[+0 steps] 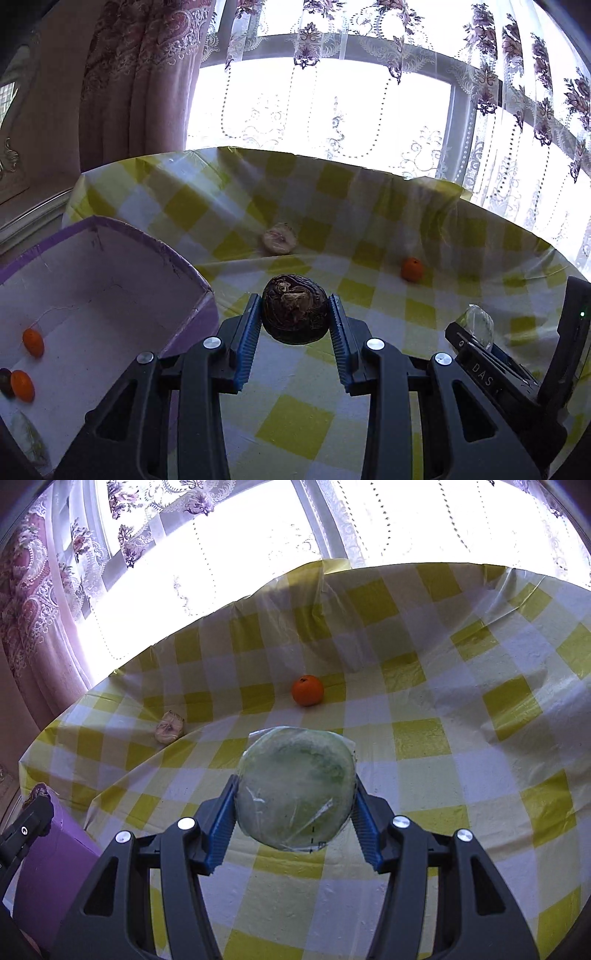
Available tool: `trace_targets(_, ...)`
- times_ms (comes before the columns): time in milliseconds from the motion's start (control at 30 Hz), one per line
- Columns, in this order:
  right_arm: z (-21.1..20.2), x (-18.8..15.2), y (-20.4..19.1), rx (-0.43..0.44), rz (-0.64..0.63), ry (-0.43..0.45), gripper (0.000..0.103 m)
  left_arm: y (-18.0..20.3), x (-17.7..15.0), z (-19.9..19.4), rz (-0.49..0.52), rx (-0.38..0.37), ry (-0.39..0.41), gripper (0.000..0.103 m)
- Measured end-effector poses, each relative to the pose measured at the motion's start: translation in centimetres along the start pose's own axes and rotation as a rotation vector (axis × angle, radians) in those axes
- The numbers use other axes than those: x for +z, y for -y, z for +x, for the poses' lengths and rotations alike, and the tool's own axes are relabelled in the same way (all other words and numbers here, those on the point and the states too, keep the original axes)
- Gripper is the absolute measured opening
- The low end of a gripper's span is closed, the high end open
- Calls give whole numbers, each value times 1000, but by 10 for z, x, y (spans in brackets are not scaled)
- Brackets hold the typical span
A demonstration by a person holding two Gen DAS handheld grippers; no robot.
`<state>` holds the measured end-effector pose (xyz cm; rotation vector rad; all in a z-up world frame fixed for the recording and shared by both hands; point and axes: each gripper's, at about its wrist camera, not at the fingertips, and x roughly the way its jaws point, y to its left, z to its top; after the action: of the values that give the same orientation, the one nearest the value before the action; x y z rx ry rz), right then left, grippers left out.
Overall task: Organize fruits
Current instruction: 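Carry the bagged cabbage and the dark fruit over the box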
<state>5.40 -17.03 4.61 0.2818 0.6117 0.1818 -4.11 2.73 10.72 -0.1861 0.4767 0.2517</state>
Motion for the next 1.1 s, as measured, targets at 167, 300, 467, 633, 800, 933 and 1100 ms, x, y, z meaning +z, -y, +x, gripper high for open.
trace_targets(167, -12, -8, -5, 13, -4, 1, 57, -4, 3, -14, -3, -6, 15, 34)
trace_targets(300, -26, -13, -16, 36, -20, 4, 57, -10, 5, -25, -8, -4, 25, 34)
trace_targets(467, -49, -12, -42, 83, -60, 34, 57, -23, 10, -42, -22, 5, 42, 34)
trace_targets(633, -74, -9, -79, 141, -117, 70, 57, -43, 17, -67, -38, 20, 72, 34)
trace_targets(800, -105, -13, -127, 186, -230, 111, 57, -76, 26, -101, -53, 64, 121, 34)
trace_targets(933, -130, -22, -170, 223, -334, 138, 57, -109, 32, -124, -64, 115, 141, 34)
trace_targets(1100, -155, -38, -222, 245, -451, 185, 57, -149, 35, -146, -79, 182, 152, 34)
